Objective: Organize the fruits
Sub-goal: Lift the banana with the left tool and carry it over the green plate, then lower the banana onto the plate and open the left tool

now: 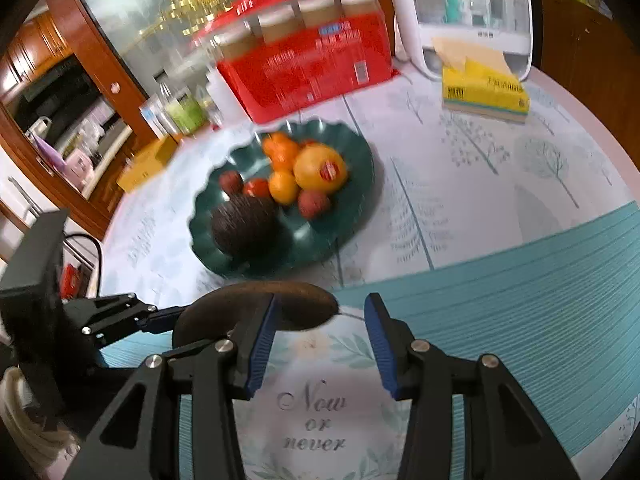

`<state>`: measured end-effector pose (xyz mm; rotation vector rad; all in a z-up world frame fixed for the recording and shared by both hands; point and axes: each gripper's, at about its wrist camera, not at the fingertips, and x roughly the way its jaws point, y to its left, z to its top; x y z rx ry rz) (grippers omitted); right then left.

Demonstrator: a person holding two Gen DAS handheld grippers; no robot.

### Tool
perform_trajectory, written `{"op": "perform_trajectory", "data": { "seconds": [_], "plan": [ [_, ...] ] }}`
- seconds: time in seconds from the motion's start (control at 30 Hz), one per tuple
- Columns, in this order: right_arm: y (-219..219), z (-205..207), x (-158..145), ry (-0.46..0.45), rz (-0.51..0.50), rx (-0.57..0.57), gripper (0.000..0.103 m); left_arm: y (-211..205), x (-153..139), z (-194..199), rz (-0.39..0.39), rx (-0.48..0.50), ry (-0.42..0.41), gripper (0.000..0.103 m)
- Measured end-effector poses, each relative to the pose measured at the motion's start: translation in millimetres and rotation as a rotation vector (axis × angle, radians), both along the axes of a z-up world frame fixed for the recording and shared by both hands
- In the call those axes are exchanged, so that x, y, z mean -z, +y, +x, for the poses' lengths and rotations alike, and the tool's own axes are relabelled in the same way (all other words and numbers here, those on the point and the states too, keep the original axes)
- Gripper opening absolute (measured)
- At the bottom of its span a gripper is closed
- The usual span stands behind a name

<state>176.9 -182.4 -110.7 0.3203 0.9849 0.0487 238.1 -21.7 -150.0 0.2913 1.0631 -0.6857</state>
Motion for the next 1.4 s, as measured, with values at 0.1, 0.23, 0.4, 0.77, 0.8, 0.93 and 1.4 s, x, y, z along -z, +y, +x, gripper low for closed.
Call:
{"op": "perform_trajectory", "data": {
  "seconds": [0.1, 0.23, 0.4, 0.77, 0.8, 0.93, 1.4],
  "plan": [
    [1, 4, -14, -0.034, -0.009, -0.011, 0.045, 12, -16, 17, -0.012, -0.08, -0.004, 0.031],
    [5, 20, -30, -0.068, -0.041, -0.03, 0.045, 26, -39, 42, -0.025, -0.168, -0.051, 0.032],
    [7, 51, -51, -0.124, -0.08, -0.05, 0.045, 33, -60, 71, -0.028, -0.252, -0.089, 0.032],
    [5, 126, -29, -0.084, -0.118, -0.053, 0.045, 18, -34, 127, -0.048, -0.391, -0.03, 0.032],
    [7, 129, -25, -0.077, -0.124, -0.056, 0.045, 16, -27, 133, -0.05, -0.407, -0.013, 0.032],
    [11, 142, -4, -0.039, -0.144, -0.08, 0.045, 14, -9, 149, -0.036, -0.451, 0.02, 0.032],
    [23, 153, 29, 0.021, -0.133, -0.144, 0.045, 16, 8, 169, -0.019, -0.505, 0.053, 0.035]
  ]
}}
